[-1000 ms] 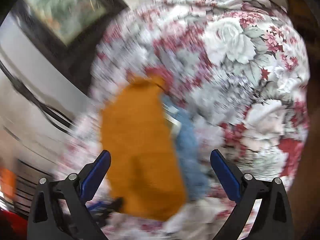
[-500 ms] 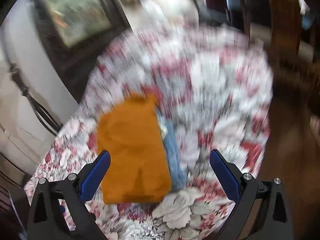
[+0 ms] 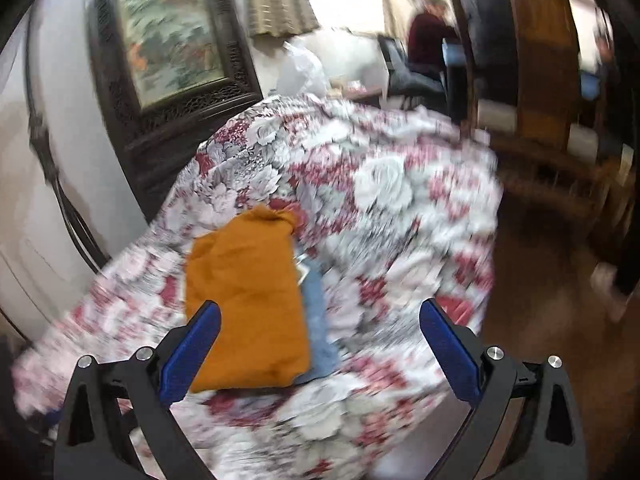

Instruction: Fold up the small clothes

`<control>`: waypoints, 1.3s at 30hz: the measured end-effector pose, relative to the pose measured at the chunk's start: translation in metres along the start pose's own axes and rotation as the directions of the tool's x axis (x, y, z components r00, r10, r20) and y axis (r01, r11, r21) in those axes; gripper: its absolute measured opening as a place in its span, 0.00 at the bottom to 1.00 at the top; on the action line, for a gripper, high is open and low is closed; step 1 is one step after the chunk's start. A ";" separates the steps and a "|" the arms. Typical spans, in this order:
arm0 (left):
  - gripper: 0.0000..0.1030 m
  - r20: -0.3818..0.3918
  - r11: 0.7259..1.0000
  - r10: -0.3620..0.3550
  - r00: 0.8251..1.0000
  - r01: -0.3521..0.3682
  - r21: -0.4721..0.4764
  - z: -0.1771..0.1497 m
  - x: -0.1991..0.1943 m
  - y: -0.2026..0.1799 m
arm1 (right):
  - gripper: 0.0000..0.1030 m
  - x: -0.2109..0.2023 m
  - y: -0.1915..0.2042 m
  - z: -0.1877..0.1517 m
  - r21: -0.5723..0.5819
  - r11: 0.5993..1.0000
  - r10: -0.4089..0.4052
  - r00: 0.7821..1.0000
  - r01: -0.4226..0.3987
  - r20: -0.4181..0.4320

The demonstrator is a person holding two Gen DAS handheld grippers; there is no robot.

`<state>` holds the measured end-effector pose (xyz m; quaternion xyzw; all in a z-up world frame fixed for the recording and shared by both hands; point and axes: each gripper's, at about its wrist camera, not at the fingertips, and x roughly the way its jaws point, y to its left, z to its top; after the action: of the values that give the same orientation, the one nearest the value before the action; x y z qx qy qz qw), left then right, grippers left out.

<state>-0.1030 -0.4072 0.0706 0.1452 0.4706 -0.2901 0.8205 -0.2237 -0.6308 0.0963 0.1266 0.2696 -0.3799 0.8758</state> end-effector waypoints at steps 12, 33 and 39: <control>0.95 -0.014 0.996 0.054 0.998 -0.053 0.073 -0.004 0.005 -0.021 | 0.97 -0.001 -0.001 -0.009 -0.005 1.000 0.021 0.999 -0.022 -0.045; 0.95 -0.053 0.998 -0.011 0.999 0.014 0.062 -0.003 0.010 -0.029 | 0.97 0.012 -0.003 -0.018 0.078 0.989 0.137 0.981 -0.128 -0.135; 0.95 0.017 0.996 0.008 1.000 -0.010 0.088 -0.001 -0.002 -0.036 | 0.97 0.011 -0.005 -0.019 0.094 0.988 0.136 0.981 -0.124 -0.139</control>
<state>-0.1267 -0.4342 0.0730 0.1811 0.4497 -0.3082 0.8185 -0.2280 -0.6329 0.0745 0.2083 0.3073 -0.3229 0.8706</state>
